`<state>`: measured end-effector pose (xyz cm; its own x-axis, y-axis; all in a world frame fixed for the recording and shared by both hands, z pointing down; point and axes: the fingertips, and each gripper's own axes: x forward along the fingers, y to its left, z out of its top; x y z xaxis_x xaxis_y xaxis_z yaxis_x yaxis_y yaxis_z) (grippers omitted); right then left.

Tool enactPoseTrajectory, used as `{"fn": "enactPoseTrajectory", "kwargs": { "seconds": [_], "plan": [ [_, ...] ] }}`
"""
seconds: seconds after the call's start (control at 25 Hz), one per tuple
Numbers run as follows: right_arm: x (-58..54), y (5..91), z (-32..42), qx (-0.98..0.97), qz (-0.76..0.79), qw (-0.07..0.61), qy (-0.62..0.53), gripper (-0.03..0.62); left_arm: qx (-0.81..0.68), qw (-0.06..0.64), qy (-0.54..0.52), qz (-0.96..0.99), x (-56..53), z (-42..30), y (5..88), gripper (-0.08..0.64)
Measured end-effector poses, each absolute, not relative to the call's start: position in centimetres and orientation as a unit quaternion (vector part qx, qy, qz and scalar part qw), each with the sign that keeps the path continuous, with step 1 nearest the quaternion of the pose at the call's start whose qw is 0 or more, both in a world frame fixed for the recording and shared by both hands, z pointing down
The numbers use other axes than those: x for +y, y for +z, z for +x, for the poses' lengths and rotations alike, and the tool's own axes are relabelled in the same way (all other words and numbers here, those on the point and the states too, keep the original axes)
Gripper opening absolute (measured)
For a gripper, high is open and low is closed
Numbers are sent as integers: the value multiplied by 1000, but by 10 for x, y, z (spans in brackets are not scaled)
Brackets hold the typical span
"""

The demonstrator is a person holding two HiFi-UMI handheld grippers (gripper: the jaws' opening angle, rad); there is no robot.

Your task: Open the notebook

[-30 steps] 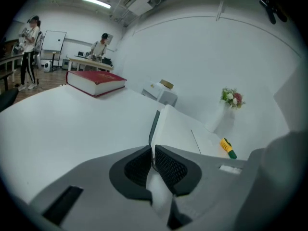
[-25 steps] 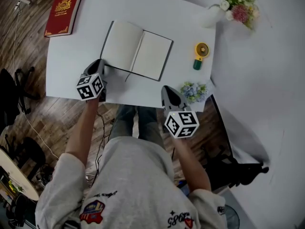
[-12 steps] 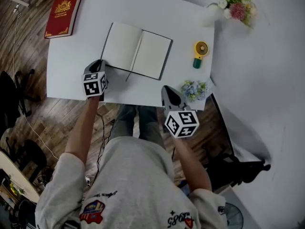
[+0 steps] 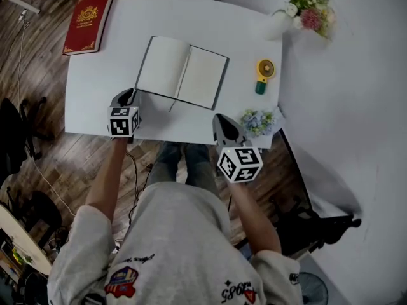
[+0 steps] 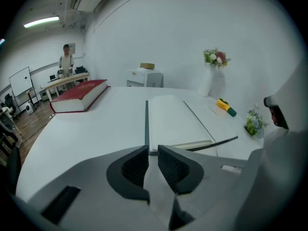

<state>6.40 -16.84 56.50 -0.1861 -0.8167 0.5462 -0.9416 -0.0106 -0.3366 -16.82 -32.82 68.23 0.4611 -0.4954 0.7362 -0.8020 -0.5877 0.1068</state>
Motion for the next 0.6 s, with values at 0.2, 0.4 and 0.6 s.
{"fn": "enactPoseTrajectory", "kwargs": {
  "seconds": [0.2, 0.4, 0.6],
  "plan": [
    [-177, 551, 61, -700, 636, 98, 309, -8, -376, 204, 328, 842, -323, -167, 658, 21],
    [-185, 537, 59, -705, 640, 100, 290, -8, -357, 185, 291, 868, -321, -155, 619, 5],
    [-191, 523, 55, -711, 640, 105, 272, -8, -345, 162, 266, 885, -320, -146, 584, 5]
  ]
}}
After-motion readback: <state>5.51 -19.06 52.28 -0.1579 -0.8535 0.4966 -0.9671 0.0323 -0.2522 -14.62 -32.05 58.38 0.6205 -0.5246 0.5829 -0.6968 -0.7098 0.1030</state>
